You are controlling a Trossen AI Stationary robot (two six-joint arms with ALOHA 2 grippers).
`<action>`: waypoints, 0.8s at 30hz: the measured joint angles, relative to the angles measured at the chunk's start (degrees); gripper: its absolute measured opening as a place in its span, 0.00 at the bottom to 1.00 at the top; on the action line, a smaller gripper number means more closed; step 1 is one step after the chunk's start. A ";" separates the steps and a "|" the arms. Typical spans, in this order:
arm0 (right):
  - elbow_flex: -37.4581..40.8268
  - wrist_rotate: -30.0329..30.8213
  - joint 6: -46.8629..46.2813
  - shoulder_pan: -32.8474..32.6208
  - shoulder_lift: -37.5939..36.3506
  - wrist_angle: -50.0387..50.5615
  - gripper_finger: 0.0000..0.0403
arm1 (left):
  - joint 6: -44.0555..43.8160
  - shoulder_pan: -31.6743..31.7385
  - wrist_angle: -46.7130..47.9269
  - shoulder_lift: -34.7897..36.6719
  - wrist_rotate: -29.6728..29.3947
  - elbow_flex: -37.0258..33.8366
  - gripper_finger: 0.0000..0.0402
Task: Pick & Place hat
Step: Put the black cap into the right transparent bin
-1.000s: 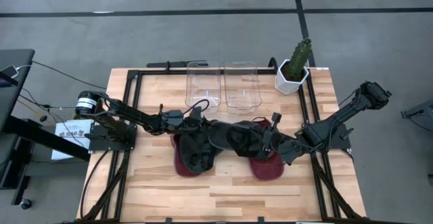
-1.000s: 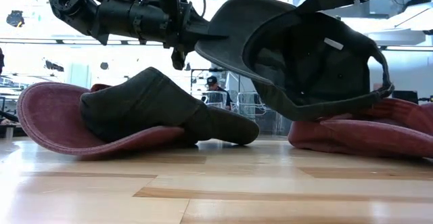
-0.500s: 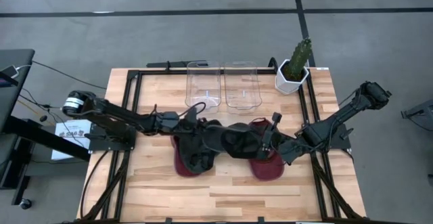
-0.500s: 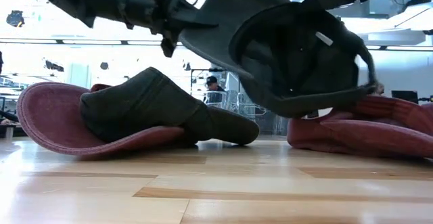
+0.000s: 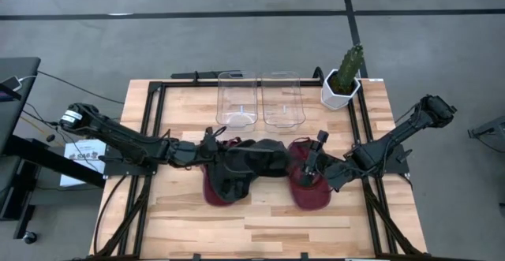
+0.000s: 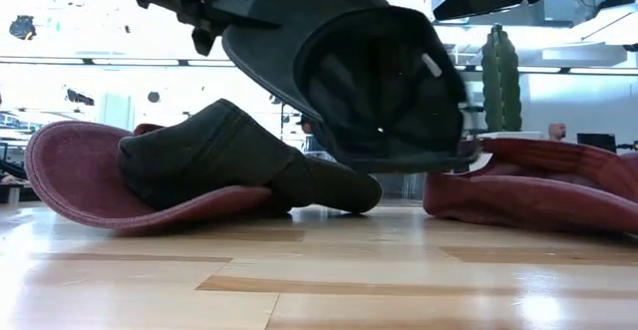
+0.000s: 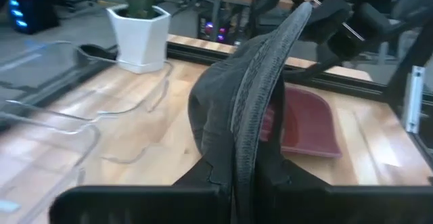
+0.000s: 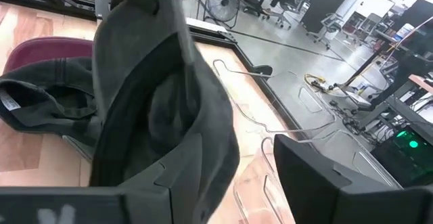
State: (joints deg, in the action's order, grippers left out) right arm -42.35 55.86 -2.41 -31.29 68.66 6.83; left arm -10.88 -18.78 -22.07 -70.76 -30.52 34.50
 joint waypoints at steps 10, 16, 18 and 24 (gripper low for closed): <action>0.00 -0.22 -0.12 0.24 0.00 0.00 0.45 | 3.08 -8.48 0.42 3.52 -16.15 0.00 0.05; 0.00 -0.25 -1.02 2.28 0.00 0.00 0.44 | 5.10 -13.51 0.01 4.43 -27.51 0.00 0.05; 0.00 -0.40 -1.07 3.22 0.00 0.00 0.44 | 6.03 -14.85 -0.63 4.43 -30.90 -0.01 0.05; 0.00 -0.48 -11.46 5.48 0.00 0.04 0.45 | 10.90 -18.60 -6.53 4.43 -33.85 -0.02 0.05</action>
State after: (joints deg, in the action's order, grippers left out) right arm -42.35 55.37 -13.87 -25.81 68.66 6.87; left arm 0.02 -37.38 -28.61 -66.32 -64.37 34.48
